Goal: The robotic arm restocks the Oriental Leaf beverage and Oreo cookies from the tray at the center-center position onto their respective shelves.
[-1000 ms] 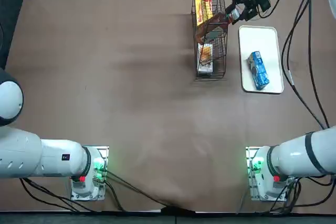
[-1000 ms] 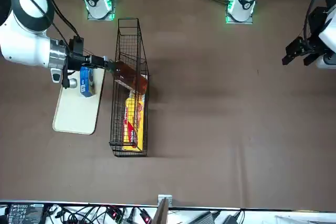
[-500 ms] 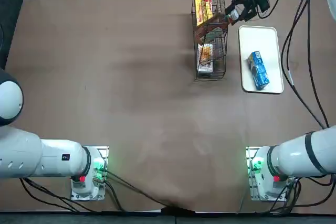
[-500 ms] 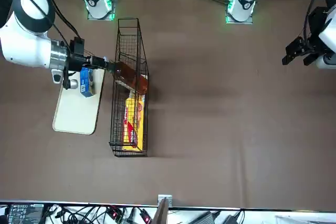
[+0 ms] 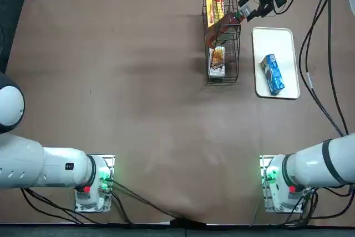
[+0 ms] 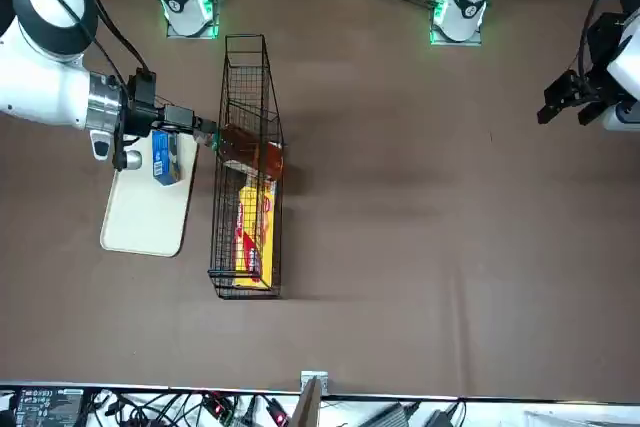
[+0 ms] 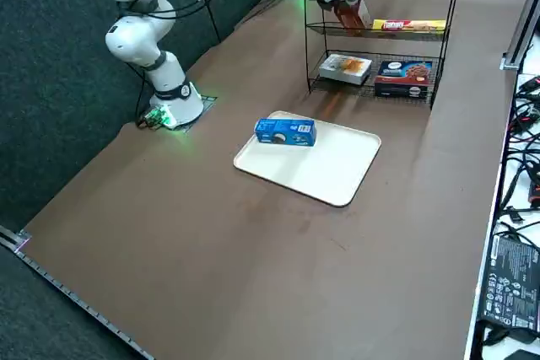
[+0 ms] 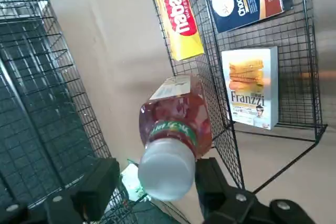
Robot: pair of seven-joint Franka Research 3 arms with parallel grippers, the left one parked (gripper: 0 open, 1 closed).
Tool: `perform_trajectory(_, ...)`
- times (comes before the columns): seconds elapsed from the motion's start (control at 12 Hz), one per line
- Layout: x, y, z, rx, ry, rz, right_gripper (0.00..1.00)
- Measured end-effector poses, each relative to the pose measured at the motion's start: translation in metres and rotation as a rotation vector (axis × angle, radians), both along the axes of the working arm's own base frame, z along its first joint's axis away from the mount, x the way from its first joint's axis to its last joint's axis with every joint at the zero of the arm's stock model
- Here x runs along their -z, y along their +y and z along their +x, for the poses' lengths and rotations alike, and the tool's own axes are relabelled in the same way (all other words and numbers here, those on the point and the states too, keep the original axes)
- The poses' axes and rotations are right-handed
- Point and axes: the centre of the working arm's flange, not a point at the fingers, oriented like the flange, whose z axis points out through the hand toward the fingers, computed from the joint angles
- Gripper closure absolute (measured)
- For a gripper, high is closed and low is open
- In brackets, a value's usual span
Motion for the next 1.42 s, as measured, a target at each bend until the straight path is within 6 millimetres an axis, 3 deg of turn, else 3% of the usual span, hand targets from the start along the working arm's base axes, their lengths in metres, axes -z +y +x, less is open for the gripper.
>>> perform_trajectory(0.42, -0.019, -0.008, 0.007, -0.007, -0.034, -0.011, 0.09)
perform_trajectory(0.5, -0.026, -0.01, 0.009, -0.015, -0.046, -0.023, 0.01)
perform_trajectory(0.75, -0.045, -0.019, 0.013, -0.039, -0.086, -0.084, 0.0)
perform_trajectory(1.17, -0.06, -0.06, 0.015, -0.056, -0.093, -0.194, 0.0)
perform_trajectory(1.42, -0.058, -0.076, 0.013, -0.067, -0.085, -0.26, 0.0)
